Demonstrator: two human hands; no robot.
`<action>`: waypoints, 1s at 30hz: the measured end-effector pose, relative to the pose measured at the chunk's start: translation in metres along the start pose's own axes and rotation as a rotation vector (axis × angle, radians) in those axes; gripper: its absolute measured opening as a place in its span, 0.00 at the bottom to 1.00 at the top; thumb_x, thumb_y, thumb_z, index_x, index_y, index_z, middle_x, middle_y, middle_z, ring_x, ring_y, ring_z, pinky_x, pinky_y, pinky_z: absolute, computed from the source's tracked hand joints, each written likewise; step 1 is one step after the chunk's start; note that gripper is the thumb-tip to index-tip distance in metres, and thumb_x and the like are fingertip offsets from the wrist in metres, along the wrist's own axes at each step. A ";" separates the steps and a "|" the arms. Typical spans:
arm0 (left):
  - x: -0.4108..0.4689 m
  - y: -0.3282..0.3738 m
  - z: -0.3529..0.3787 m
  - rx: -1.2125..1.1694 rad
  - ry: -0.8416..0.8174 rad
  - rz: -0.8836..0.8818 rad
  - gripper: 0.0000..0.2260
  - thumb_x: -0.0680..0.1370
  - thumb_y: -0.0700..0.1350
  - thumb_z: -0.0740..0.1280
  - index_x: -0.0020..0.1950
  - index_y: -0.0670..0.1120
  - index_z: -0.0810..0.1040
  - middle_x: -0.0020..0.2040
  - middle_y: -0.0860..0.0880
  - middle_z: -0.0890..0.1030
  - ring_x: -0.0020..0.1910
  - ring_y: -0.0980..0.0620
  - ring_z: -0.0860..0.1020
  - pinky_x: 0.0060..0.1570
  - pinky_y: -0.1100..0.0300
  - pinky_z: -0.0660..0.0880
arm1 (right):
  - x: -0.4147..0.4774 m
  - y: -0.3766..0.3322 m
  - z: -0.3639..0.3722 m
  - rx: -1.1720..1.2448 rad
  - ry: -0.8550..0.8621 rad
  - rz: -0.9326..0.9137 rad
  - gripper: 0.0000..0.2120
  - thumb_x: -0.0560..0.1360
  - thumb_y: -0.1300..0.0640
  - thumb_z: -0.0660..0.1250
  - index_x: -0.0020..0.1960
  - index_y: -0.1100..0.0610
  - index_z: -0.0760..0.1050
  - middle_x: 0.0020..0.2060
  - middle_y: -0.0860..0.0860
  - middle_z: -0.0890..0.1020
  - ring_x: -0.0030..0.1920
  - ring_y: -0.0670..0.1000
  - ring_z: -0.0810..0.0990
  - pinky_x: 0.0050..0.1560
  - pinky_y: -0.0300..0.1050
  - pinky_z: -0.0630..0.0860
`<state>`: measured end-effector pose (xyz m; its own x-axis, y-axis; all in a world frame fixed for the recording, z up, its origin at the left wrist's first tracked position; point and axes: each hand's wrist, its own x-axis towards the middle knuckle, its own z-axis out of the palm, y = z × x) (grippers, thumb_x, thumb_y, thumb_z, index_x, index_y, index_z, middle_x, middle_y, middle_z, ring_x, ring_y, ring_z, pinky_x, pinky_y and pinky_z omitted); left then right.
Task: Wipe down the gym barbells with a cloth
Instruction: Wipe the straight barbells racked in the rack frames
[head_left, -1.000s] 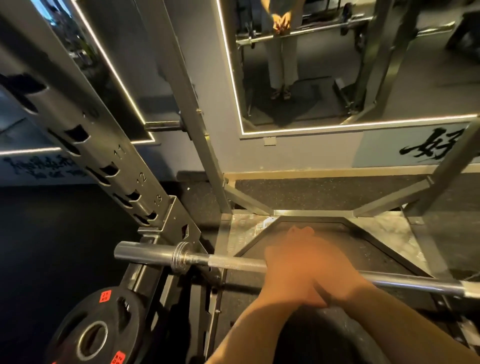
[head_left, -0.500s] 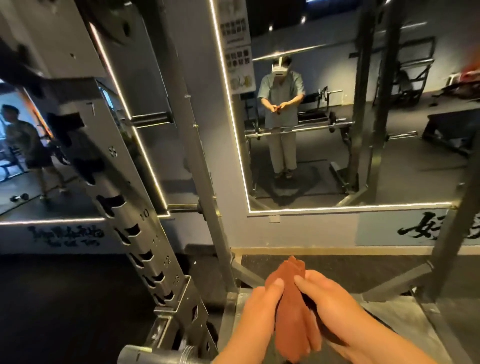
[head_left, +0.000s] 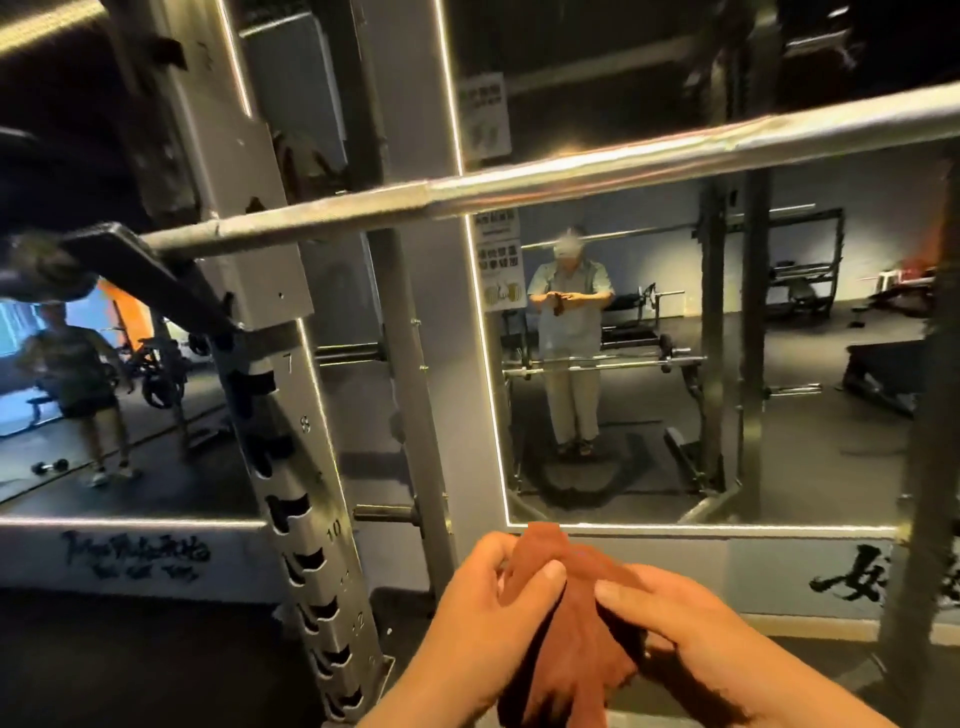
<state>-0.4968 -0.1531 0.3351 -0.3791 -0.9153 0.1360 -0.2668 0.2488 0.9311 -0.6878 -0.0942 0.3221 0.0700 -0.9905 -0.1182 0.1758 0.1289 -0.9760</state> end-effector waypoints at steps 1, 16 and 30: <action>-0.002 0.011 -0.006 0.030 -0.010 0.027 0.07 0.79 0.54 0.70 0.52 0.52 0.77 0.41 0.62 0.83 0.43 0.65 0.81 0.40 0.71 0.73 | -0.003 -0.010 0.004 -0.054 -0.008 -0.028 0.26 0.68 0.52 0.83 0.61 0.61 0.81 0.54 0.58 0.87 0.56 0.55 0.86 0.57 0.49 0.79; 0.000 0.105 -0.065 -0.069 0.165 0.210 0.07 0.80 0.50 0.71 0.56 0.53 0.77 0.49 0.54 0.85 0.47 0.60 0.83 0.46 0.65 0.79 | -0.024 -0.116 0.053 -0.533 0.284 -0.388 0.34 0.75 0.49 0.75 0.73 0.36 0.60 0.53 0.49 0.86 0.53 0.46 0.85 0.58 0.43 0.78; -0.005 0.198 -0.130 -0.255 -0.303 0.312 0.20 0.76 0.37 0.72 0.67 0.49 0.79 0.58 0.46 0.84 0.58 0.46 0.84 0.53 0.55 0.82 | -0.032 -0.213 0.096 -0.399 0.162 -0.444 0.14 0.78 0.46 0.70 0.60 0.52 0.81 0.50 0.55 0.87 0.52 0.56 0.86 0.58 0.55 0.82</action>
<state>-0.4322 -0.1403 0.5628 -0.6564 -0.6673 0.3519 0.1107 0.3763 0.9199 -0.6328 -0.0857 0.5516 -0.0812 -0.9443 0.3189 -0.2295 -0.2937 -0.9280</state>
